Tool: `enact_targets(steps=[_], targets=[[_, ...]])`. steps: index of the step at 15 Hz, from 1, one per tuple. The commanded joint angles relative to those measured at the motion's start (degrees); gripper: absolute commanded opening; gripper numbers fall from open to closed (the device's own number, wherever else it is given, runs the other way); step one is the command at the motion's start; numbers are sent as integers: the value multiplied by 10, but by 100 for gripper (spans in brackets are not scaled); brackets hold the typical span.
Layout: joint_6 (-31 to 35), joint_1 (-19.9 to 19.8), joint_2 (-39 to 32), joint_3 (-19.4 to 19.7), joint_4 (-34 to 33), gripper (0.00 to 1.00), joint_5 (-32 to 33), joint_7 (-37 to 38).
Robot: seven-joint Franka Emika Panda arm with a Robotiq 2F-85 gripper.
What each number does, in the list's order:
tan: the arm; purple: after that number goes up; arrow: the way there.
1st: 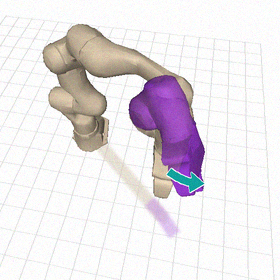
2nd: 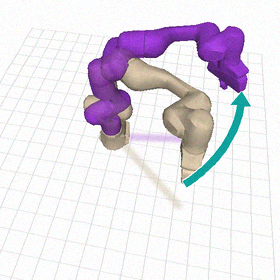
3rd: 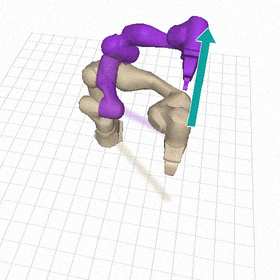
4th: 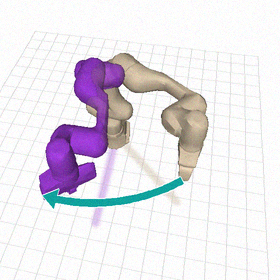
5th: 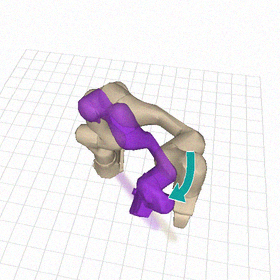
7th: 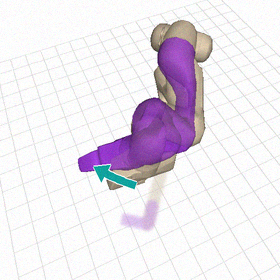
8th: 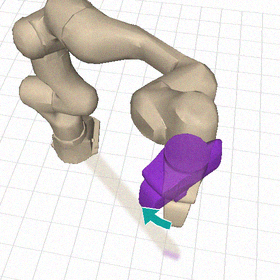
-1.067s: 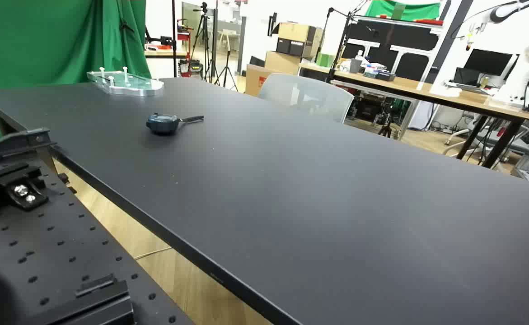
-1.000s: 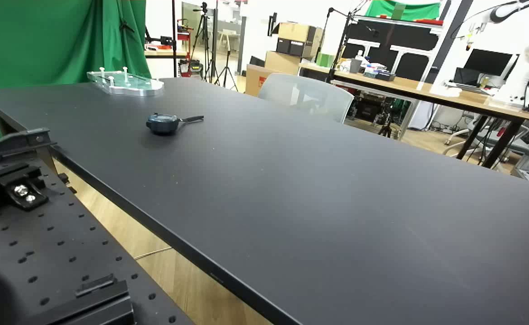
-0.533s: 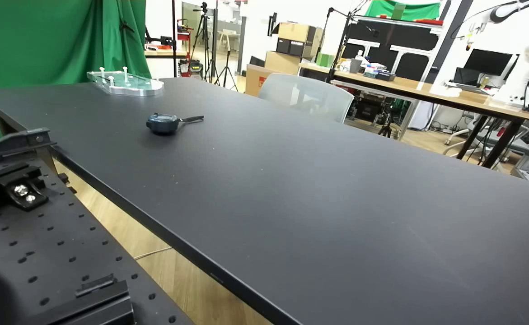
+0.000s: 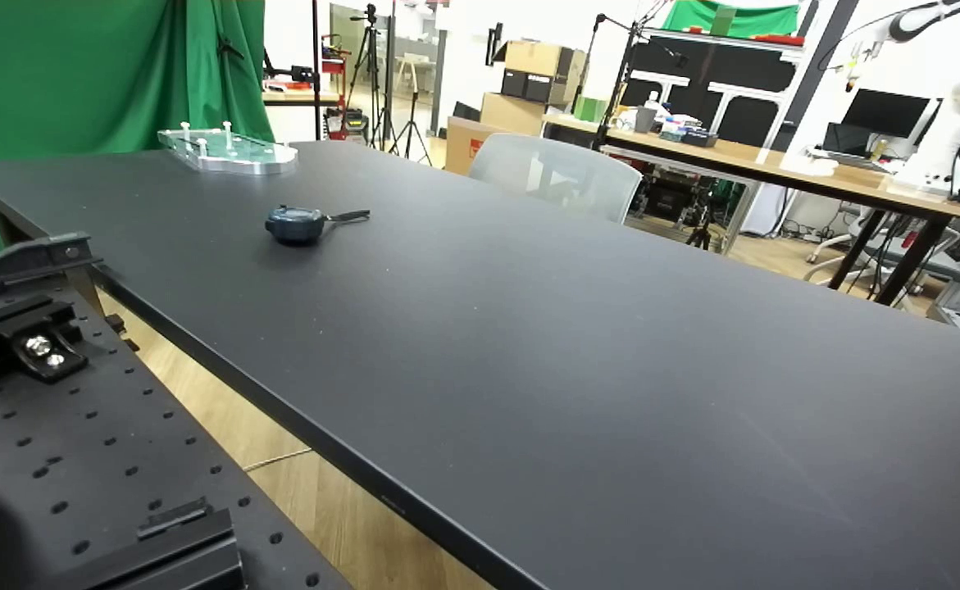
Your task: Move the measuring tape backwards
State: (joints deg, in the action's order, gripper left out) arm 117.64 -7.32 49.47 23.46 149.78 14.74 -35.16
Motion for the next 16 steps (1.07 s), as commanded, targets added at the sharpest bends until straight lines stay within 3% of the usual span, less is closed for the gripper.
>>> enact_targets(steps=[1,5,10,12,13,16], targets=[[-1,-4,-2,-4,-1,100,-4,-3],[-1,15,-14,-9,13,100,-21,-7],[24,62,-39,-53,86,100,-65,1],[59,79,-45,-88,130,100,-75,19],[66,97,-85,-106,98,100,-86,31],[146,124,-117,-179,111,100,-99,115]])
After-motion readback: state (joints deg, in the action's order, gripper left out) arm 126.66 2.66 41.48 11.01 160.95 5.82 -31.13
